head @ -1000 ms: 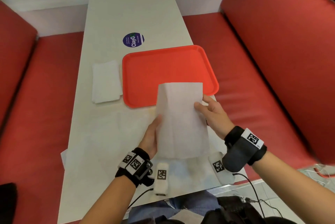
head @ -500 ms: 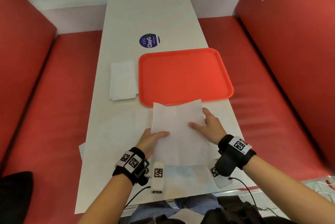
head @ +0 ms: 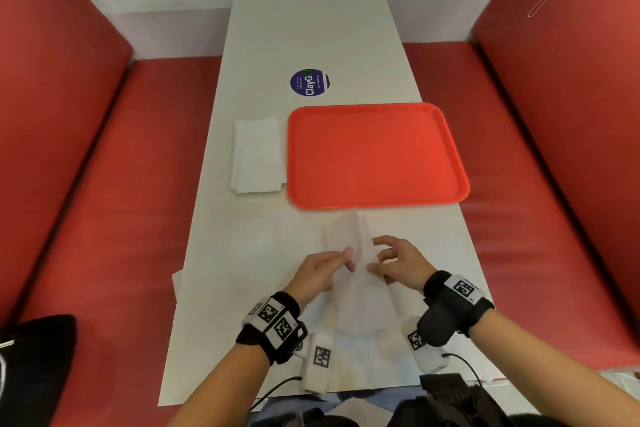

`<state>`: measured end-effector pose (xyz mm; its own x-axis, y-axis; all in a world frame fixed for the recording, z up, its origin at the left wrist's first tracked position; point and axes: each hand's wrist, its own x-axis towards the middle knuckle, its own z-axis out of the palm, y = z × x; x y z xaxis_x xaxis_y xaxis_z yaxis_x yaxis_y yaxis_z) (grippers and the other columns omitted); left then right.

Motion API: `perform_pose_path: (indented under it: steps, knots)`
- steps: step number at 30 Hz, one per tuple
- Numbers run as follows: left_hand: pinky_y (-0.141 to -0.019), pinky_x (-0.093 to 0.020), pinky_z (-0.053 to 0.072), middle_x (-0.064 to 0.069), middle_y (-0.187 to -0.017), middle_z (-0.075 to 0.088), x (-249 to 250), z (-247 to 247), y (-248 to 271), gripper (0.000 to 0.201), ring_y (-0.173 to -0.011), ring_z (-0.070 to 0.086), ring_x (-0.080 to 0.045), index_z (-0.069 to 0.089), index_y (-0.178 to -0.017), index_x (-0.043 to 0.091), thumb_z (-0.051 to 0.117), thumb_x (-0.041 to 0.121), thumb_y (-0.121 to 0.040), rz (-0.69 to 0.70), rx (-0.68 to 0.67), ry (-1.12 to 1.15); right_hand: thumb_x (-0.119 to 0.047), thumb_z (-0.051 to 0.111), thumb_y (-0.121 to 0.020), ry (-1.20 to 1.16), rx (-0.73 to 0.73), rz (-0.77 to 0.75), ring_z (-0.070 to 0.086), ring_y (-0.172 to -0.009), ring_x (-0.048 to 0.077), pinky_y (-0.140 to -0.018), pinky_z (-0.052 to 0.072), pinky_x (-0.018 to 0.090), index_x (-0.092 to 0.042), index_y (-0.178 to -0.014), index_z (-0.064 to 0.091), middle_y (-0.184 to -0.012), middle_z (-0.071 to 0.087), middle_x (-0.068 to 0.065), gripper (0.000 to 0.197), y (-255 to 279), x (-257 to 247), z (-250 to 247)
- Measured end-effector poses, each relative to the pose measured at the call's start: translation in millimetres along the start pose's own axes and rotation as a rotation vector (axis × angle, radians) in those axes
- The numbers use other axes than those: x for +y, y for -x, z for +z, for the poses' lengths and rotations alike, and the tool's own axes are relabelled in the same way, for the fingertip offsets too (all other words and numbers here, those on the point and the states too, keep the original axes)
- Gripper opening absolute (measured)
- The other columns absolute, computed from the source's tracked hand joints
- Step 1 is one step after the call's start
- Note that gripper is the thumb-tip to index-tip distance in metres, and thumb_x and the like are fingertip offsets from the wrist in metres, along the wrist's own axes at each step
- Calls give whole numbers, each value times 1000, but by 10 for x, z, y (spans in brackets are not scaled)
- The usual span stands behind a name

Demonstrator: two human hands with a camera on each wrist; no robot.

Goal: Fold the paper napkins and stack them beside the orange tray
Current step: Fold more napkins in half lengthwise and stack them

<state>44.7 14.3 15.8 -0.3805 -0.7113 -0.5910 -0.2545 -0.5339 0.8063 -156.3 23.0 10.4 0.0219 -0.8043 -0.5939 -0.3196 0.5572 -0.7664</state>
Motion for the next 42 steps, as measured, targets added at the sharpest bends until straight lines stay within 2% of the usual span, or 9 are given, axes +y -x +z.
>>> perform_pose_path:
  steps: [3,6,11,16,21,23,26,32,42]
  knots:
    - [-88,-32,53,0,-106,73,-38,-28,-67,46,-98,68,-17,74,-93,11,54,53,-93,19,-17,60,4,56,-91,-111,-162,55,65,-87,25,-75,57,28,-5,-122,60,-94,68,12,32,13,-16,3]
    - [-75,-37,52,-6,-97,65,-104,-88,-118,4,-91,64,-23,70,-87,16,70,20,-88,50,68,112,5,52,-93,-179,-188,60,66,-98,29,-84,57,33,-7,-121,64,-110,70,17,33,-21,15,23]
    - [-69,-32,58,-11,-119,64,146,-540,-219,43,-88,69,-28,69,-98,18,65,-18,-74,234,207,9,-9,56,-97,-189,-127,33,68,-75,23,-69,55,28,-6,-121,60,-89,66,13,24,-76,-25,4]
    - [-70,-23,58,-3,-128,62,883,-1383,-512,49,-80,70,-17,66,-119,10,70,-14,-77,439,297,-36,-11,56,-96,-72,-34,-30,70,-71,22,-66,51,25,-15,-111,65,-85,69,9,17,-103,-133,-110]
    - [-77,-18,52,18,-120,59,1265,-2080,-980,58,-88,63,-11,62,-128,23,72,-8,-79,412,397,-97,-9,54,-97,-105,73,-43,69,-71,26,-70,48,34,-15,-109,66,-86,72,16,18,-78,-158,-314]
    - [-84,-19,53,13,-125,59,1245,-2287,-1209,60,-94,65,-7,61,-129,25,72,-6,-79,355,428,-131,-7,52,-98,-118,112,-35,68,-70,26,-69,47,34,-14,-109,65,-84,71,16,18,-69,-140,-401]
    - [-71,-15,53,-2,-133,58,1115,-2462,-1512,61,-103,66,-18,61,-129,23,73,-7,-78,264,435,-188,-7,52,-98,-127,165,-11,67,-68,25,-67,47,34,-12,-108,65,-80,72,13,17,-66,-95,-496]
    - [-101,-41,50,-4,-135,56,907,-2534,-1797,60,-120,57,-27,65,-125,23,75,-7,-75,170,486,-259,-8,52,-98,-144,245,11,66,-66,23,-67,46,32,-13,-106,65,-77,72,11,16,-63,-58,-609]
    - [-98,-51,36,-11,-141,37,850,-1693,-1184,41,-129,35,-34,60,-122,25,72,24,-83,319,700,-878,-1,53,-94,-88,313,-3,64,-59,18,-59,46,25,-12,-96,68,-76,71,11,19,-9,105,-607]
